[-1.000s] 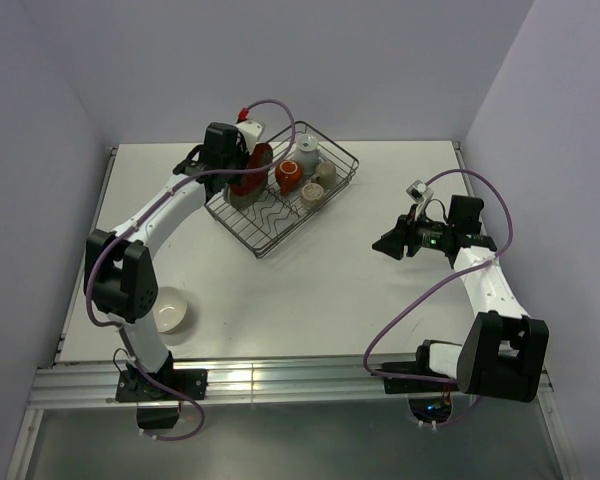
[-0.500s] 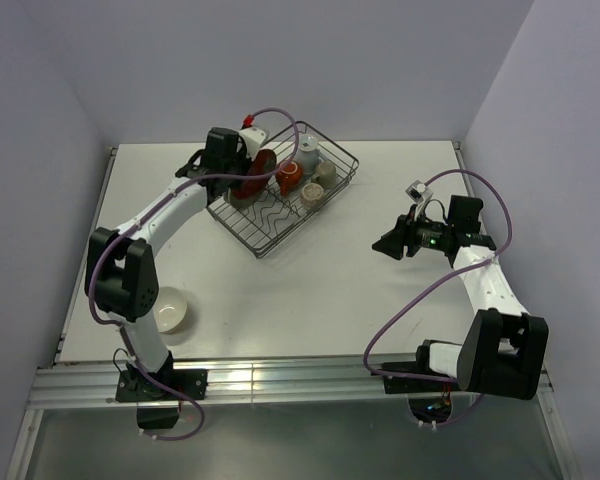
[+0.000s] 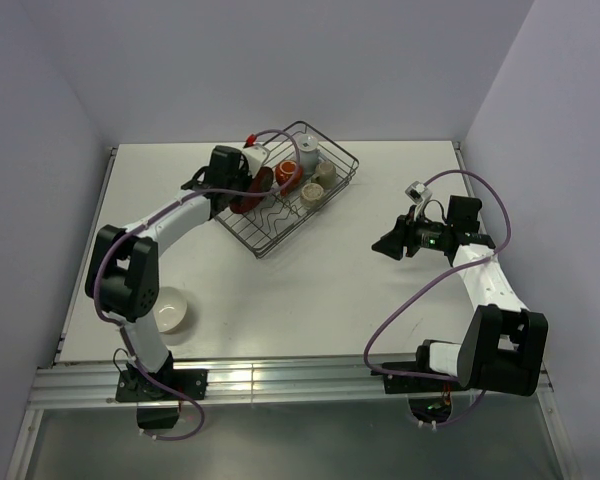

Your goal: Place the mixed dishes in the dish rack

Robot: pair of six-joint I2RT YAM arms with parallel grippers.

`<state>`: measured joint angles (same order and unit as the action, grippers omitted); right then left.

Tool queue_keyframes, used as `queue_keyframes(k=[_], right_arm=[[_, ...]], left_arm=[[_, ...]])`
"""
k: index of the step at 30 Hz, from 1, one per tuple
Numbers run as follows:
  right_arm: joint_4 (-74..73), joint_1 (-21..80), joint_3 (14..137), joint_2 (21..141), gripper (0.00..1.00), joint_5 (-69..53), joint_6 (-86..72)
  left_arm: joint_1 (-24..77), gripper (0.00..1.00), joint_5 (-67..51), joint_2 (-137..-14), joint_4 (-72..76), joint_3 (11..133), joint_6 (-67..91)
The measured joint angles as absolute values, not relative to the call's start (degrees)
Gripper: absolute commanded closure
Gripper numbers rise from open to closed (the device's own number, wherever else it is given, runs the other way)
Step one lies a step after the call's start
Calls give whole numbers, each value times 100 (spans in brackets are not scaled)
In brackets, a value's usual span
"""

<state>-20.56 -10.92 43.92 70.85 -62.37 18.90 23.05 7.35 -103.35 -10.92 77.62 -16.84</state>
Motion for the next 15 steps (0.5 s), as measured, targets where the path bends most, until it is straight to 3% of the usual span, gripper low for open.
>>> queue_keyframes(k=[4, 11, 15], right_arm=[[-2056, -1092, 4392, 7085, 41, -6237, 1892], [-2056, -1092, 4392, 7085, 41, -6237, 1892], [-2056, -1092, 4392, 7085, 41, -6237, 1892]], left_arm=[[2322, 89, 749, -10335, -996, 7710, -1684], [2383, 60, 843, -10335, -805, 7710, -1664], [2394, 55, 917, -10335, -703, 7710, -1605]])
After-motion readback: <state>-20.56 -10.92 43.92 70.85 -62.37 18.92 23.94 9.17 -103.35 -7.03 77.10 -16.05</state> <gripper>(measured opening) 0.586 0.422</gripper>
